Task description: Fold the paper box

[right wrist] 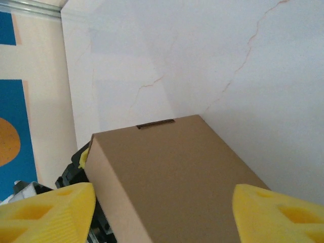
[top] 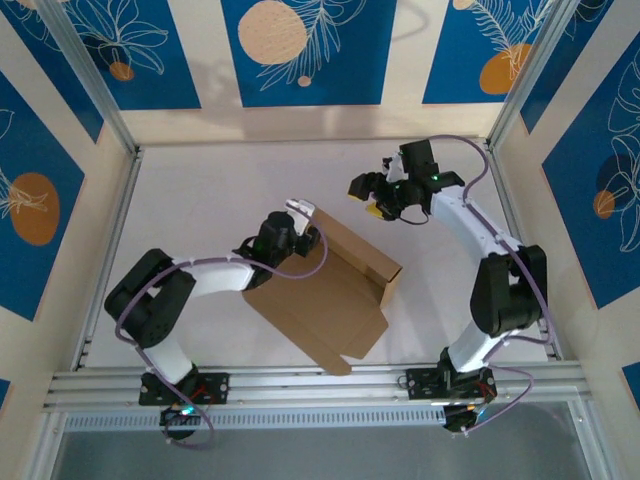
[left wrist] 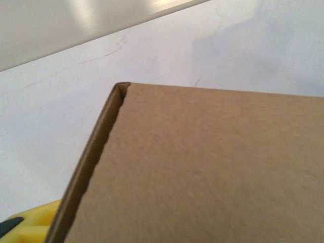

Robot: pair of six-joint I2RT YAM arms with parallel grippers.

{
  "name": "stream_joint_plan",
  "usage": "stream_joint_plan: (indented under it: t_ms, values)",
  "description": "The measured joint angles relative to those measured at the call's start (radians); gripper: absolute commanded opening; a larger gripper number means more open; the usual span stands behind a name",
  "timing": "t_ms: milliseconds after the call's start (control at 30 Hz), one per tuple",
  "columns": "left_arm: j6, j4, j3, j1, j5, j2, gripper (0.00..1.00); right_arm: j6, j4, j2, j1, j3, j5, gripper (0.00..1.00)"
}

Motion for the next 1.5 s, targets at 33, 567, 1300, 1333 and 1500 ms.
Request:
stream_joint_plan:
  t_ms: [33, 567, 1300, 1333, 1500]
  values:
    - [-0.003, 0.005, -0.009, 0.001, 0.008, -0.006, 0.59, -0.016, -0.017, -0.020, 0.010, 0.000, 0.019, 0.63]
    - [-0.085, 0.055, -0.202, 0.039, 0.018, -0.312, 0.57, -0.132, -0.184, -0.172, 0.253, -0.050, 0.153, 0.36]
    - [-0.263, -0.243, -0.093, 0.064, -0.163, -0.489, 0.62, -0.303, -0.395, -0.091, 0.411, 0.148, 0.529, 0.58]
    - [-0.267, -0.248, -0.091, 0.065, -0.174, -0.491, 0.63, -0.301, -0.410, -0.094, 0.430, 0.148, 0.562, 0.55]
    - [-0.287, -0.365, 0.007, 0.078, -0.179, -0.409, 0.65, -0.240, -0.466, -0.167, 0.469, 0.064, 0.659, 0.46]
